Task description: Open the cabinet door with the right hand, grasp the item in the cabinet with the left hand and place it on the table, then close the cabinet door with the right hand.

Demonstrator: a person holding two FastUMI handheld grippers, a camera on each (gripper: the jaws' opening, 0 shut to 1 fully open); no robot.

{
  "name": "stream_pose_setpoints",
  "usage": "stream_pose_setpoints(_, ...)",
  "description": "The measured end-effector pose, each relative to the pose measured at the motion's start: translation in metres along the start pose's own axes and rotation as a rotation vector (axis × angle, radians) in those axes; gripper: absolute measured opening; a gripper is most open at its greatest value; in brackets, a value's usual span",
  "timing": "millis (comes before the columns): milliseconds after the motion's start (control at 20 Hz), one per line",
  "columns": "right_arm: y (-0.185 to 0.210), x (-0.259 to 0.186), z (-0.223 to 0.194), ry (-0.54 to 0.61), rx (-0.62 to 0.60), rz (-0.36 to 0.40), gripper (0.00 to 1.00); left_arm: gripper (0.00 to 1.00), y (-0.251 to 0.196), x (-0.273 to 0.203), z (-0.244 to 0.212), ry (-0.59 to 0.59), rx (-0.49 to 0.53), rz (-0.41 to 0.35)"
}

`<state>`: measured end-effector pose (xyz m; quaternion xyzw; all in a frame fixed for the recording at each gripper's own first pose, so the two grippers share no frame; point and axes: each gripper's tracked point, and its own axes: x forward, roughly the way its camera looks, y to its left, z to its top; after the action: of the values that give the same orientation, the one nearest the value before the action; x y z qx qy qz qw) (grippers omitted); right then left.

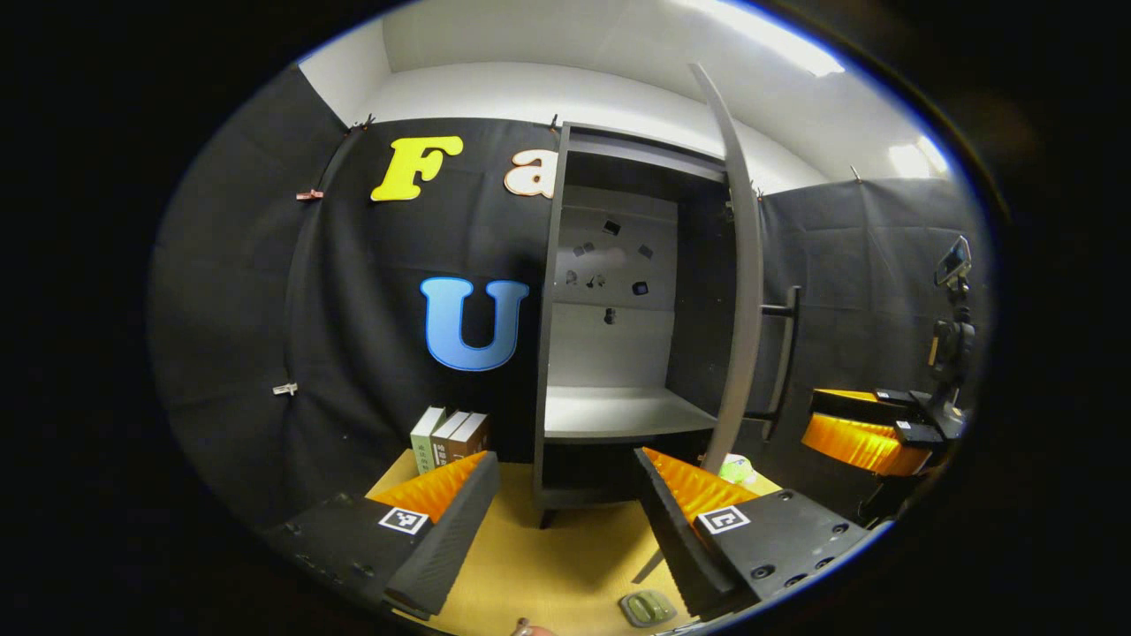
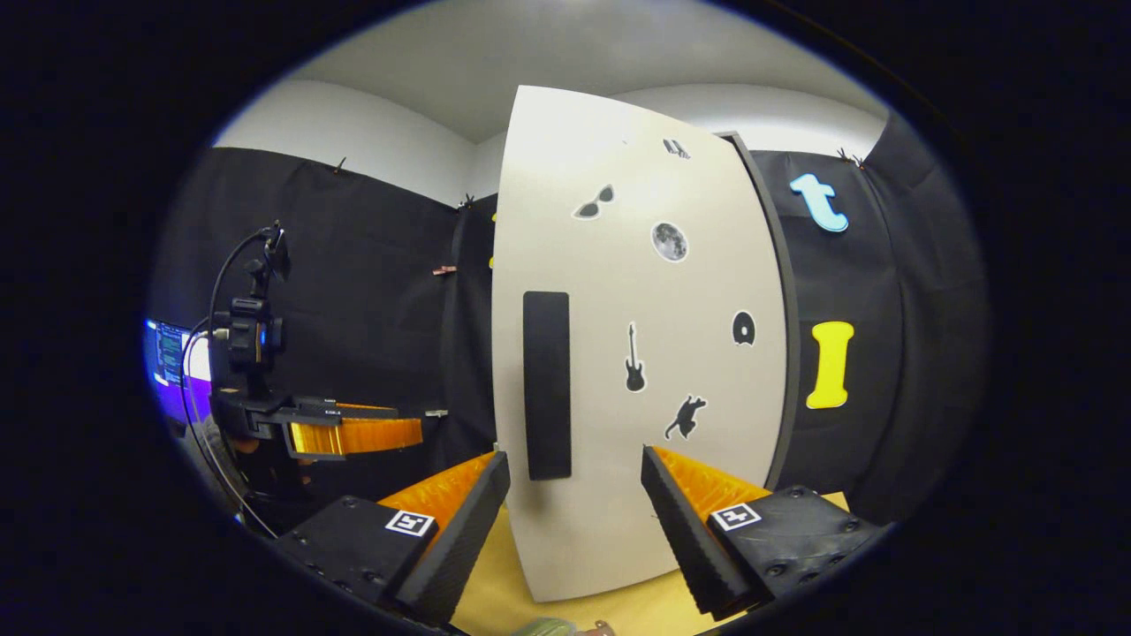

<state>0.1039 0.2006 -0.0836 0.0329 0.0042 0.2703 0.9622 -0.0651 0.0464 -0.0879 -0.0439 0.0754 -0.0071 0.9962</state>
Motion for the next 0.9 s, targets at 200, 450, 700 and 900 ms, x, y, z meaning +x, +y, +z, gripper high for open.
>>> stream_pose_setpoints(200,-0.043,-0.021,0.008,-0.026,-0.063,-0.211,0.98,0.95,-0.007,0.009,0.004,-0.018,-0.012,-0.027)
stream_pose_setpoints(450,-0.059,-0.030,0.021,-0.071,-0.060,-0.308,0.97,0.95,-0.031,0.017,0.022,-0.067,-0.015,-0.064)
stream_pose_setpoints(700,-0.086,-0.040,0.031,-0.076,-0.074,-0.406,0.97,0.95,-0.041,0.022,0.034,-0.090,0.032,-0.025)
stream_pose_setpoints(900,-0.100,-0.047,0.045,-0.122,-0.039,-0.443,0.97,0.95,-0.056,0.024,0.031,-0.087,0.028,-0.039)
